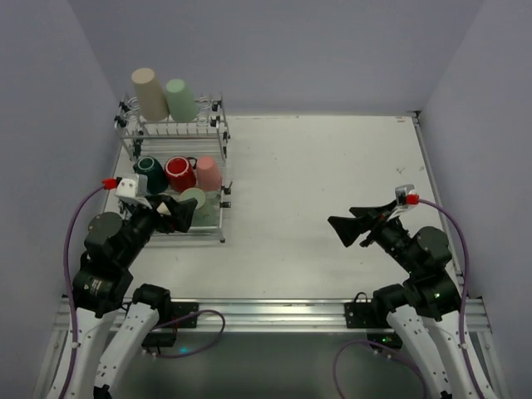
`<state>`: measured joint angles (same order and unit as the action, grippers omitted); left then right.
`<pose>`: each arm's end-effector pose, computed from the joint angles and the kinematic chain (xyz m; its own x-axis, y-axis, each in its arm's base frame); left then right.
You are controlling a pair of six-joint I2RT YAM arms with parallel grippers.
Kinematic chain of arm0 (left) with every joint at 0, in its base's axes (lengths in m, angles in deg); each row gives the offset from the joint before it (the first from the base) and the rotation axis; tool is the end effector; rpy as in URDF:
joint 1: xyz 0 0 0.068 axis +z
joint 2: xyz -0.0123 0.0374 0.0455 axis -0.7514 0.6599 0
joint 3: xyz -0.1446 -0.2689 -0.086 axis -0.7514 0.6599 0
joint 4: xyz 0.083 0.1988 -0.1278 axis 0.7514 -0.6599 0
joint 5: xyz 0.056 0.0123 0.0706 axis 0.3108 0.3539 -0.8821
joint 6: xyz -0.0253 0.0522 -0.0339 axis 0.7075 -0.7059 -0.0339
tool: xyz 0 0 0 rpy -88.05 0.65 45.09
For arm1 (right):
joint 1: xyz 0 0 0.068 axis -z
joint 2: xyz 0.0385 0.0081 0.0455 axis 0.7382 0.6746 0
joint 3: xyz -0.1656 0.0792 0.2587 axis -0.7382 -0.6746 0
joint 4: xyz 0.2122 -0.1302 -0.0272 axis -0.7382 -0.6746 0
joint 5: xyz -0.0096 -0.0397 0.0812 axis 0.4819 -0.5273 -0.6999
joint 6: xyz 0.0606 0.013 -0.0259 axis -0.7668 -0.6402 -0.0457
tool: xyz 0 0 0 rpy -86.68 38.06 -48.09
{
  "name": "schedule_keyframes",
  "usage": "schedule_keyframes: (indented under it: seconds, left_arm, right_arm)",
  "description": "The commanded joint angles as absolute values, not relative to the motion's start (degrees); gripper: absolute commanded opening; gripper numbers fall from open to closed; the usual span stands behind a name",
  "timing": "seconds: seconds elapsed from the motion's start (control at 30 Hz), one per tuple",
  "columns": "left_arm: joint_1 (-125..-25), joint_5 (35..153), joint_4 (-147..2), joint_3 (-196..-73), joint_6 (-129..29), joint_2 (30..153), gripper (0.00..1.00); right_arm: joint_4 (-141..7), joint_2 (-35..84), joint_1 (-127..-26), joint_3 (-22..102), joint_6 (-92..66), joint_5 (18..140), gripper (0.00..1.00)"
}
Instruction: Unload the cups from the dish rack
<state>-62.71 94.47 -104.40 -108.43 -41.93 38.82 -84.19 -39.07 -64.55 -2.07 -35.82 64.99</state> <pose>0.0479 -0.0203 0.3650 -0.2338 -0.2799 -0.9311 0.3242 0.8804 -0.3460 0.0480 0.0351 0.3259 -0.3281 0.3787 -0.8654 -0.5267 0.6871 0.5004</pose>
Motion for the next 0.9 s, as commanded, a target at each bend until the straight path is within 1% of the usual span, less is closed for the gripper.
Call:
schedule_keyframes:
  seconds: [0.0, 0.07, 0.1, 0.3, 0.43, 0.47, 0.53, 0.67, 0.77, 0.87]
  left_arm:
    - [-62.9, 88.2, -110.1, -111.7, -41.0, 42.4, 1.00]
    - [-62.9, 83.9, -113.2, -113.4, -39.8, 44.9, 1.00]
    - [-62.9, 83.6, -113.9, -113.7, -39.4, 45.8, 1.00]
    - [-62.9, 87.1, -117.0, -113.6, -39.8, 52.5, 1.00]
    - [-62.9, 86.1, -119.8, -117.4, -41.7, 57.7, 1.00]
    - [-62.9, 84.0, -119.9, -118.0, -41.9, 58.2, 1.00]
    - [-62.9, 84.5, -119.5, -118.7, -42.2, 59.4, 1.00]
    - [-62.9, 84.0, -118.5, -118.0, -43.5, 62.3, 1.00]
    - [-63.0, 87.2, -116.5, -116.9, -44.6, 65.6, 1.00]
    - [-64.4, 85.5, -114.3, -117.8, -45.5, 67.3, 1.00]
  right_arm:
    - [-86.0, -39.9, -64.5, -0.1, -34.4, 67.9, 0.95]
    - [-85.8, -39.9, -64.4, -0.8, -34.1, 68.3, 0.96]
    - [-85.8, -39.6, -64.4, -1.0, -34.1, 68.5, 0.98]
    - [-83.3, -38.5, -64.5, -2.3, -36.5, 66.7, 0.99]
    - [-80.2, -37.9, -64.5, -4.2, -39.1, 64.0, 0.99]
    - [-78.2, -38.0, -64.5, -5.7, -39.6, 63.8, 0.99]
    - [-76.1, -37.8, -64.5, -7.1, -40.7, 62.6, 0.99]
    - [-75.4, -37.2, -64.5, -7.4, -41.0, 60.6, 0.99]
    - [-75.0, -37.2, -64.5, -7.9, -40.7, 60.1, 0.99]
    - [-74.5, -37.2, -64.5, -8.4, -40.7, 58.7, 0.99]
